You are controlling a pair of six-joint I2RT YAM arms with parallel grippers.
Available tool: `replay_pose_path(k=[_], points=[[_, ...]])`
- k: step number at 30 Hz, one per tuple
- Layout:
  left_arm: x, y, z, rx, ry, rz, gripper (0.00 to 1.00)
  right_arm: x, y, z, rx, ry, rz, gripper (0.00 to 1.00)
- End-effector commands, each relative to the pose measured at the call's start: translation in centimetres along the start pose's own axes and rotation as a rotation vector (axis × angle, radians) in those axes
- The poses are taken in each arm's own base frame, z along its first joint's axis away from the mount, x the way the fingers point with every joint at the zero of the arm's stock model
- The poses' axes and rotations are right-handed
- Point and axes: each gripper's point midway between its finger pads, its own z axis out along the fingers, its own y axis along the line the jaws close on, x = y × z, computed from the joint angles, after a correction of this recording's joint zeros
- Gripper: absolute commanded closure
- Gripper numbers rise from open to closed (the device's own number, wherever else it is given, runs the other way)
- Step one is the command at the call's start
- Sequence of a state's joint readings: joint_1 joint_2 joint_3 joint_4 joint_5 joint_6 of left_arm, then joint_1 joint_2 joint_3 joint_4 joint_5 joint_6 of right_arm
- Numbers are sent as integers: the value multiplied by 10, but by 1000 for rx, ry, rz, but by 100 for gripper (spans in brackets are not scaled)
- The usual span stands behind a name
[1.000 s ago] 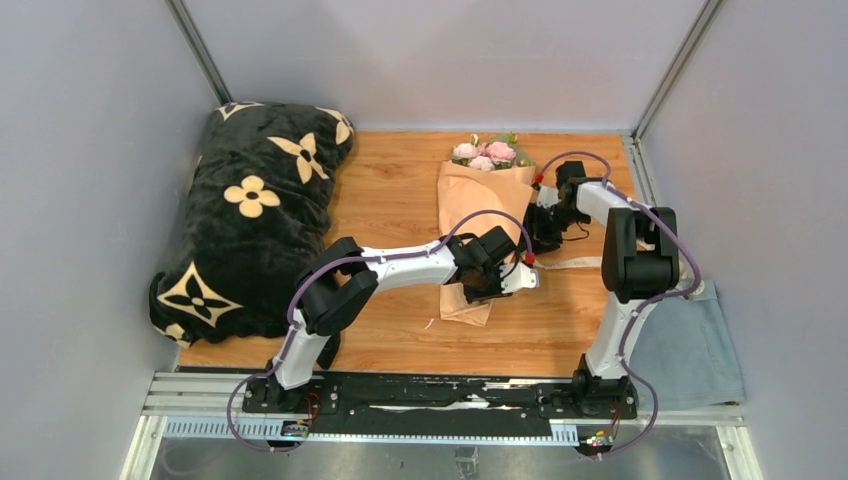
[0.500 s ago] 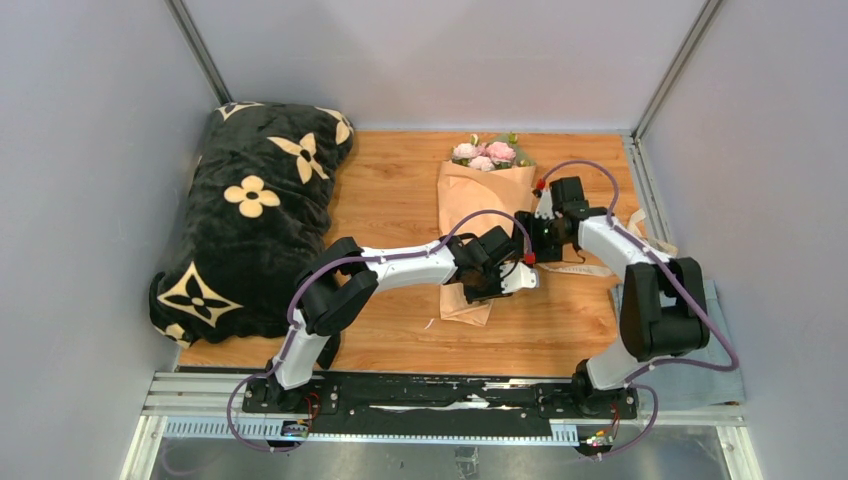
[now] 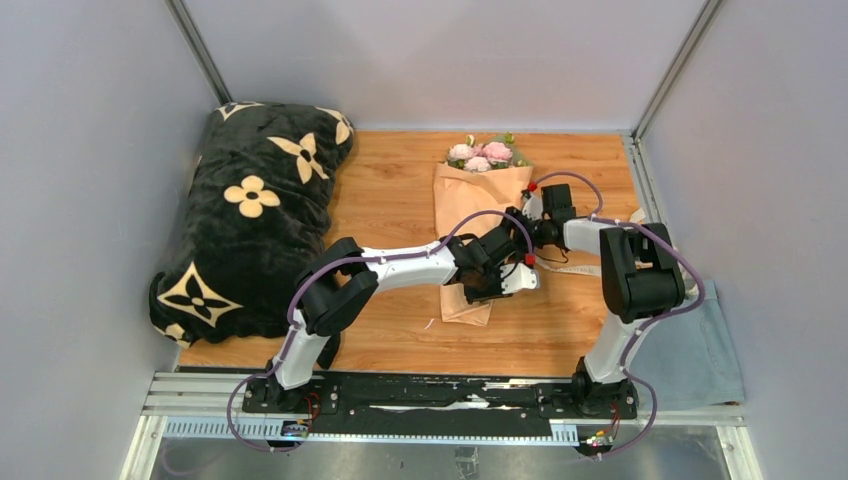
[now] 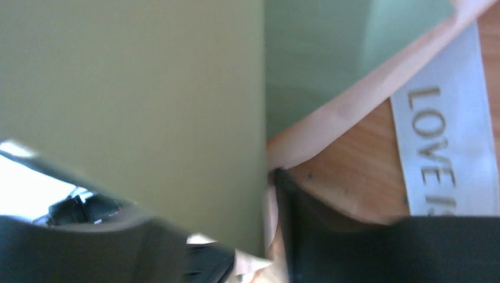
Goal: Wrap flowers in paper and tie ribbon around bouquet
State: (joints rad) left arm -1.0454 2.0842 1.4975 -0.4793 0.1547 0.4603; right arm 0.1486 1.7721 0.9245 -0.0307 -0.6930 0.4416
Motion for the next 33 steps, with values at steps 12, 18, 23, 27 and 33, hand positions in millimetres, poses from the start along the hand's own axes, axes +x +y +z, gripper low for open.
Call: replay_pose_path(k=[12,18,23,27,33], points=[[-51,5,-44,69,-65,355,38,-46,19,27,-162,83,-126,100],[-123,51,-29,-109,-255,507,30,-59,13,36,-213,170,-226,100],[-136,81,9,-185,-327,618,30,-70,-3,37,-198,184,-261,100],[-140,87,25,-171,-385,629,30,-77,-20,37,-187,189,-261,100],[-131,93,52,-193,-370,766,24,-82,-44,39,-96,235,-271,100]])
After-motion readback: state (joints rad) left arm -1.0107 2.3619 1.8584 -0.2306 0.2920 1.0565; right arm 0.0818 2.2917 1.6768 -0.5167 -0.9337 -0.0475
